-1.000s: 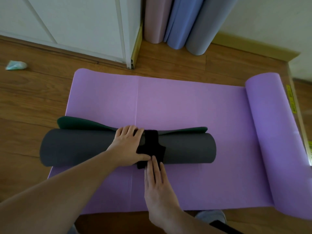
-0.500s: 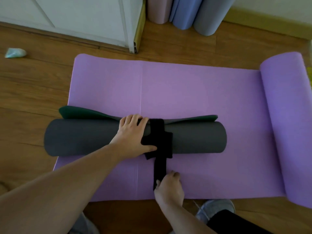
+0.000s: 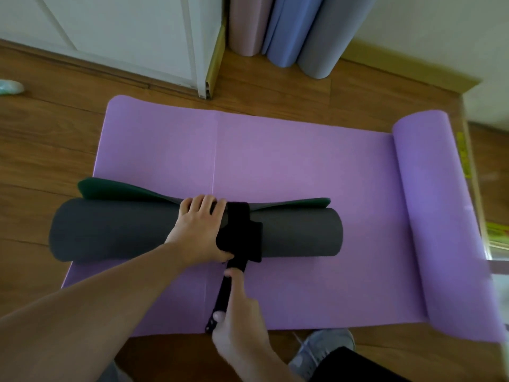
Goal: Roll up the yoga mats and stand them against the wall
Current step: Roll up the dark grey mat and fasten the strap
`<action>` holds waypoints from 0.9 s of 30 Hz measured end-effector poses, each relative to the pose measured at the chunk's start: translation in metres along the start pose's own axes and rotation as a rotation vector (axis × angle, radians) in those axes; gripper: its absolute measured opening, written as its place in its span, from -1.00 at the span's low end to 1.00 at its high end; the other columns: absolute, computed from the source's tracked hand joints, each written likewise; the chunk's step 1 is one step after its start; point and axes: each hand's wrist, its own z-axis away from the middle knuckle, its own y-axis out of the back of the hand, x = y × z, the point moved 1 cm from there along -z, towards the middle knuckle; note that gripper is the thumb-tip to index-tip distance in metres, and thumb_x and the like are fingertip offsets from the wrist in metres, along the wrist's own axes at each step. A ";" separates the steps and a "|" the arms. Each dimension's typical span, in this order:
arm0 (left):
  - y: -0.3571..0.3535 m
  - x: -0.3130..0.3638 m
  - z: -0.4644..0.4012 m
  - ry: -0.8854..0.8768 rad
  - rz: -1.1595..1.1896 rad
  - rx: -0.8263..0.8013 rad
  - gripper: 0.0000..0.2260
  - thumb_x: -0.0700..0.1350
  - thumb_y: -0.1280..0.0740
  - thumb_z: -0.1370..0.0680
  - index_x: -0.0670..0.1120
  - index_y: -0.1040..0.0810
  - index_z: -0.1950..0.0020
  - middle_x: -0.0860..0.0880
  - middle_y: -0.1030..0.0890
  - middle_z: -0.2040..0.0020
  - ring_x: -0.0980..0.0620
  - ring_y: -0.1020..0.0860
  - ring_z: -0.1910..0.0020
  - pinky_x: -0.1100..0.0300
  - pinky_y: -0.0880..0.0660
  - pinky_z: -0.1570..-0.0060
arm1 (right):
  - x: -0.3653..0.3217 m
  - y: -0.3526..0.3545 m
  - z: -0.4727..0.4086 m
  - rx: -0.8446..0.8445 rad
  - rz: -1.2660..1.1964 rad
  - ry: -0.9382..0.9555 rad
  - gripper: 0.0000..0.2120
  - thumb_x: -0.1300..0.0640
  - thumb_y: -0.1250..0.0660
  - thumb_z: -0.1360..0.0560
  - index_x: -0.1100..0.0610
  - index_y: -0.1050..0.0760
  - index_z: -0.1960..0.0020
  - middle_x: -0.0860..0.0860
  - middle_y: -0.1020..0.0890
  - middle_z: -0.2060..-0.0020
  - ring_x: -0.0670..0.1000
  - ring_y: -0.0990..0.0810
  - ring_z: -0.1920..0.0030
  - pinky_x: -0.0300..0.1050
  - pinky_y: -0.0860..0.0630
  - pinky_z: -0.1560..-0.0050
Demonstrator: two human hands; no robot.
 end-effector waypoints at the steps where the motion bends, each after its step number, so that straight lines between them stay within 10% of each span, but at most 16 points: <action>1: 0.002 0.000 -0.001 0.003 0.006 -0.013 0.11 0.56 -0.29 -0.15 -0.05 -0.24 -0.54 -0.03 -0.34 -0.36 -0.12 -0.31 -0.39 -0.10 -0.16 -0.48 | -0.007 0.010 0.004 -0.028 -0.005 0.047 -0.39 0.19 -0.42 -0.63 -0.28 -0.19 -0.42 -0.01 -0.61 0.03 -0.04 -0.64 0.12 -0.17 -0.58 0.19; 4: 0.009 -0.002 -0.003 -0.005 0.037 -0.026 0.11 0.56 -0.35 -0.16 -0.04 -0.24 -0.55 -0.03 -0.35 -0.37 -0.13 -0.32 -0.39 -0.11 -0.18 -0.48 | -0.014 0.051 0.006 -0.091 -0.053 0.172 -0.90 0.20 -0.40 -0.66 0.03 -0.66 -0.10 0.02 -0.71 0.06 0.00 -0.73 0.13 0.02 -0.72 0.06; 6: 0.011 -0.003 -0.003 -0.013 0.040 -0.020 0.11 0.56 -0.38 -0.15 -0.05 -0.28 -0.53 -0.05 -0.38 -0.35 -0.15 -0.35 -0.37 -0.13 -0.21 -0.46 | -0.007 0.077 0.003 -0.078 -0.064 0.201 -0.82 0.25 -0.39 -0.65 0.05 -0.73 -0.10 -0.02 -0.74 -0.01 -0.05 -0.73 0.03 -0.01 -0.72 -0.07; 11: 0.004 0.000 0.004 0.001 0.010 0.033 0.09 0.54 -0.37 -0.15 -0.07 -0.32 -0.51 -0.07 -0.40 -0.31 -0.16 -0.37 -0.32 -0.11 -0.21 -0.41 | 0.003 0.090 -0.007 -0.151 -0.139 0.287 -0.43 0.53 -0.25 -0.57 0.00 -0.60 -0.38 -0.09 -0.69 -0.20 -0.19 -0.66 -0.21 -0.22 -0.60 -0.28; 16: 0.000 0.001 0.004 0.009 -0.005 0.043 0.10 0.51 -0.40 -0.15 -0.08 -0.30 -0.54 -0.08 -0.40 -0.34 -0.17 -0.34 -0.35 -0.12 -0.21 -0.42 | 0.000 0.076 -0.025 0.217 0.241 0.329 -0.88 0.09 -0.42 -0.62 -0.03 -0.68 -0.14 -0.07 -0.70 0.08 -0.05 -0.65 0.12 -0.04 -0.64 0.11; 20: -0.001 0.002 0.004 0.017 -0.002 0.048 0.07 0.51 -0.37 -0.19 -0.07 -0.30 -0.54 -0.07 -0.40 -0.33 -0.15 -0.34 -0.34 -0.10 -0.19 -0.41 | -0.020 0.079 -0.020 0.378 0.424 0.475 -0.88 0.03 -0.49 -0.58 0.07 -0.64 -0.02 -0.06 -0.46 -0.04 0.00 -0.44 -0.10 -0.06 -0.49 0.10; 27: 0.011 0.001 0.000 0.006 0.019 0.028 0.06 0.54 -0.37 -0.16 -0.04 -0.33 -0.49 -0.03 -0.41 -0.28 -0.13 -0.37 -0.29 -0.10 -0.24 -0.38 | -0.050 0.070 0.027 0.087 0.496 0.352 -0.87 0.14 -0.33 -0.70 0.13 -0.45 -0.22 0.09 -0.65 -0.10 0.15 -0.62 -0.11 -0.05 -0.44 0.07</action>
